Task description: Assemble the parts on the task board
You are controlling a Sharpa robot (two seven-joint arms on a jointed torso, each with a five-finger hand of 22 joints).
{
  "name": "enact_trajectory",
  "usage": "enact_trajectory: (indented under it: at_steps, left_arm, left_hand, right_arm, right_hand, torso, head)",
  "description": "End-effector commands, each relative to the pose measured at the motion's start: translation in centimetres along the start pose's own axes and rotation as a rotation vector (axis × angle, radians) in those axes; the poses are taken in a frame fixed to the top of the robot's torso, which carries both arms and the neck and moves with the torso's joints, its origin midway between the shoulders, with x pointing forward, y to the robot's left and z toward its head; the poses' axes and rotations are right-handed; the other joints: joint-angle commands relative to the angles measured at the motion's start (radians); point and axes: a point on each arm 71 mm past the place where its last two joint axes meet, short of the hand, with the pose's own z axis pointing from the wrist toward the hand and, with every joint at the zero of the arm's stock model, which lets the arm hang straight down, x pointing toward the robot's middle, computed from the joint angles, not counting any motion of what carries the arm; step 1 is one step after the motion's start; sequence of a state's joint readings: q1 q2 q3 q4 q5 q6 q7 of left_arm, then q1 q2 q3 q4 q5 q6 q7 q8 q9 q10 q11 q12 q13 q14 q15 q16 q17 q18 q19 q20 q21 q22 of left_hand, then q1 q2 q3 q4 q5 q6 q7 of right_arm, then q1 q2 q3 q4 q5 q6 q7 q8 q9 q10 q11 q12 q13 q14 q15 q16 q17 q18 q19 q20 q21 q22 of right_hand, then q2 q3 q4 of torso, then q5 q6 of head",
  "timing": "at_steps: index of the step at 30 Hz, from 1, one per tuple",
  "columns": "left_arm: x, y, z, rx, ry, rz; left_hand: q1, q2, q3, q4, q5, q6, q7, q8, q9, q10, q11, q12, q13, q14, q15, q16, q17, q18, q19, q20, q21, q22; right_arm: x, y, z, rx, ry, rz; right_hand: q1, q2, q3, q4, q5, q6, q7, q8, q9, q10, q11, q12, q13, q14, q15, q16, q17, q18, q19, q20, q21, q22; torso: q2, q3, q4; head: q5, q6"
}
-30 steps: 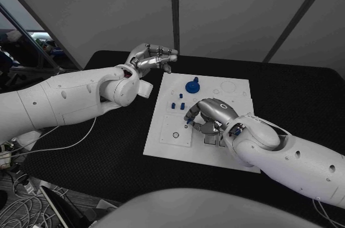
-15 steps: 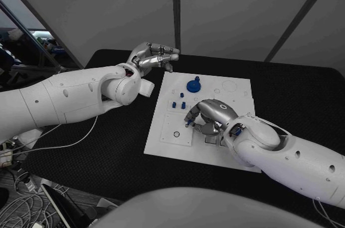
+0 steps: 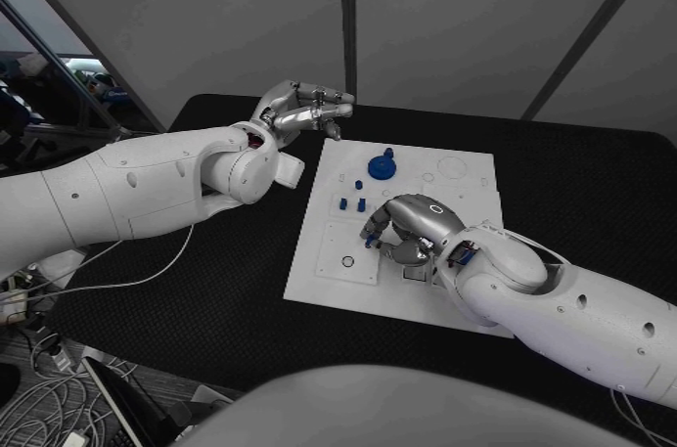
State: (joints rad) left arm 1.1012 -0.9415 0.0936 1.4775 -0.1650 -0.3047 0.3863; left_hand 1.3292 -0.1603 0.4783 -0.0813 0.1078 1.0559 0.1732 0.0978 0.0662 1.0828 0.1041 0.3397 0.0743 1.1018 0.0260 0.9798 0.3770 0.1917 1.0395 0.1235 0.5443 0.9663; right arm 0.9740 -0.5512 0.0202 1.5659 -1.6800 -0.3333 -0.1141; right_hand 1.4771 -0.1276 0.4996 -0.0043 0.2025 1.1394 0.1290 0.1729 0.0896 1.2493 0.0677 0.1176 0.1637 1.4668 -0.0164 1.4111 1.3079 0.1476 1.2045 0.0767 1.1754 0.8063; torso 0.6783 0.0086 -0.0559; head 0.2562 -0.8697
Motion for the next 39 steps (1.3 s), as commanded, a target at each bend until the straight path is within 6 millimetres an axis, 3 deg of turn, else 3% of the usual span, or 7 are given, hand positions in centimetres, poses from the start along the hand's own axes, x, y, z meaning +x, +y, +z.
enact_trajectory:
  at_steps: [1,17,29,39]
  left_arm:
    - [0.1,-0.2,0.1,0.005,0.01,-0.007]
    - [0.2,-0.1,0.1,0.004,0.013,-0.008]
    - [0.3,-0.1,0.2,0.0,0.019,-0.011]
    - [0.2,-0.1,0.2,-0.004,0.021,-0.011]
  left_hand:
    - [0.004,0.007,-0.006,0.0,-0.003,-0.006,0.0,-0.005,-0.001,-0.01,0.0,0.002,0.0,-0.003,0.002,-0.006,-0.001,-0.011,-0.006,0.004,-0.005,-0.002]
    - [0.003,0.008,-0.007,0.0,-0.003,-0.008,0.001,-0.006,-0.001,-0.012,0.001,0.003,0.0,-0.003,0.003,-0.006,-0.002,-0.011,-0.006,0.004,-0.007,-0.002]
    - [0.003,0.009,-0.007,0.0,-0.003,-0.008,0.001,-0.006,-0.001,-0.013,0.002,0.003,0.0,-0.003,0.003,-0.007,-0.002,-0.011,-0.006,0.005,-0.007,-0.003]
    - [0.001,0.009,-0.009,0.001,-0.003,-0.009,0.002,-0.006,-0.001,-0.014,0.002,0.003,0.0,-0.003,0.004,-0.007,-0.003,-0.011,-0.006,0.005,-0.008,-0.003]
  right_arm:
    - [0.1,0.1,0.0,-0.01,0.018,-0.005]
    - [0.5,-0.1,0.1,0.005,0.052,-0.03]
    - [1.8,-0.3,-0.2,0.018,0.108,-0.042]
    - [1.5,-0.3,-0.5,0.013,0.065,-0.044]
  right_hand:
    - [-0.008,0.0,0.0,-0.006,0.002,-0.001,0.006,-0.003,0.001,0.015,-0.007,-0.005,0.001,0.056,-0.004,0.005,0.028,-0.007,0.001,0.004,0.004,0.0]
    - [-0.018,0.0,-0.004,-0.009,-0.004,-0.005,0.008,-0.008,0.001,0.01,-0.005,-0.012,0.002,0.055,-0.002,0.003,0.024,-0.006,-0.006,0.006,0.002,-0.006]
    - [-0.086,-0.034,-0.021,-0.001,0.0,-0.095,0.048,-0.064,-0.017,-0.128,0.04,-0.059,-0.032,0.051,0.036,0.0,0.016,0.003,-0.049,0.039,-0.031,-0.062]
    - [-0.095,-0.043,-0.031,-0.006,0.0,-0.114,0.054,-0.075,-0.02,-0.18,0.052,-0.051,-0.045,0.045,0.046,-0.009,0.0,0.009,-0.067,0.052,-0.047,-0.09]
  torso:
    - [-0.001,-0.0001,-0.0013]
    - [0.0,-0.0003,-0.0007]
    - [-0.001,0.0002,-0.001]
    - [-0.001,0.0011,-0.0012]
  head:
    - [0.001,-0.001]
    - [0.003,-0.003]
    - [0.003,-0.003]
    - [0.001,-0.003]
